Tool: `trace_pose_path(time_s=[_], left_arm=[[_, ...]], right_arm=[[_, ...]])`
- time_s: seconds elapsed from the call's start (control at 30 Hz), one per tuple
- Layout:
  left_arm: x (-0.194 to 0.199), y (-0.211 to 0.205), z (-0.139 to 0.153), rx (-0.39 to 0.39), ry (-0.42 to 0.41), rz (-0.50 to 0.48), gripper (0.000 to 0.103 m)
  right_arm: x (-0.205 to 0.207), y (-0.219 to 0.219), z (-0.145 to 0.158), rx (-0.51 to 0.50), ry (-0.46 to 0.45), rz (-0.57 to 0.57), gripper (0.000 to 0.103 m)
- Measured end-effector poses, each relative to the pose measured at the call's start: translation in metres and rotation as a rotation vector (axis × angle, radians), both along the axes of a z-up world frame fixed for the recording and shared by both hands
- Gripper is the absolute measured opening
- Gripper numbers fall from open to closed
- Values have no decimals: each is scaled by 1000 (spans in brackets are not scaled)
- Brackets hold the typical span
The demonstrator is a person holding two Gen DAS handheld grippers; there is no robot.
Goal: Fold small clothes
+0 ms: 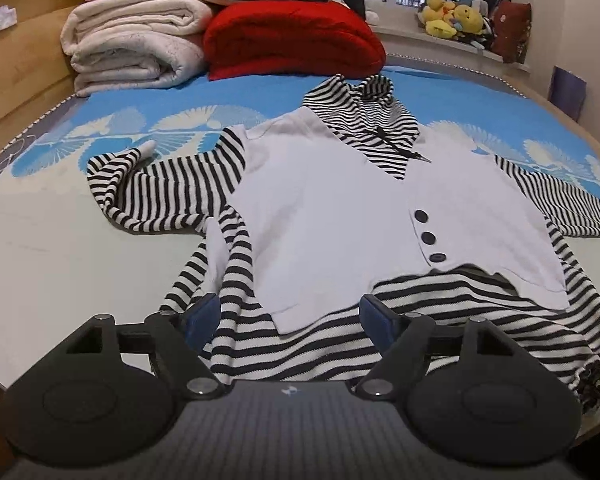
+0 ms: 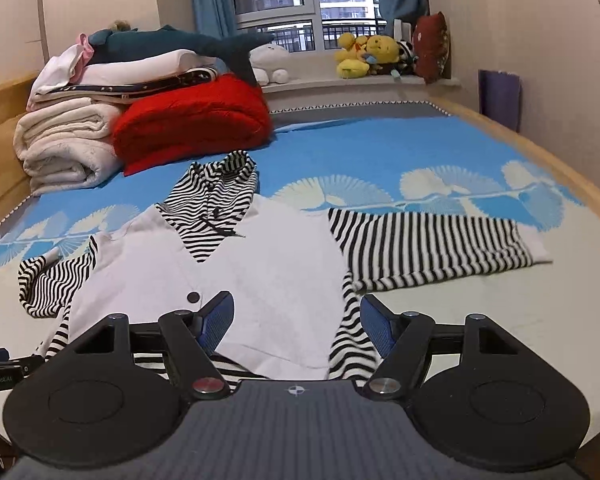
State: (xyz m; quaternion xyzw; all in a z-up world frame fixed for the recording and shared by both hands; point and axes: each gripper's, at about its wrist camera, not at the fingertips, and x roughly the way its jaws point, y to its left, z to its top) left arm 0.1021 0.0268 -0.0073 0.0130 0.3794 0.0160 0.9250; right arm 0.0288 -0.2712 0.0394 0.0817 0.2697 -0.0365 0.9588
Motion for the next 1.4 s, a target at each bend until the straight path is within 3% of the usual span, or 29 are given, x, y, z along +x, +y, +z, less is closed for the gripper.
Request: trace_pose_path(time_s=[0.27, 0.37, 0.47, 0.57, 0.63, 0.7, 0.73, 0.83, 0.97, 1.07, 1.23, 1.33, 1.4], left_arm=[[8, 3, 2, -4, -15, 40, 80], [11, 6, 2, -9, -16, 54, 75], [15, 9, 4, -15, -15, 60, 62], [17, 11, 5, -17, -21, 69, 44], [17, 12, 7, 1, -34, 78, 30], [19, 13, 10, 17, -47, 85, 23], [20, 15, 11, 24, -55, 89, 23], [26, 23, 18, 29, -66, 108, 23], [48, 46, 31, -44, -7, 139, 22], [80, 64, 46, -50, 24, 97, 23], [149, 101, 59, 5, 50, 103, 23], [179, 137, 48, -20, 16, 164, 23], [189, 160, 24, -31, 47, 221, 23]], right_arm=[[12, 15, -8, -19, 0, -7, 72], [18, 18, -10, -2, 16, 9, 72], [21, 24, -12, 0, 27, 28, 71], [23, 34, -10, -25, 18, 28, 70], [24, 39, -8, -27, 14, 30, 62], [27, 42, -6, -26, 13, 34, 52], [28, 44, -4, -23, 13, 37, 39], [34, 47, 3, 5, 29, 69, 18], [39, 52, 19, -4, 23, 86, 18], [54, 51, 32, 29, 38, 97, 19], [100, 65, 61, 67, 33, 102, 37], [142, 80, 69, 69, 41, 127, 50], [170, 90, 66, 71, 49, 174, 50]])
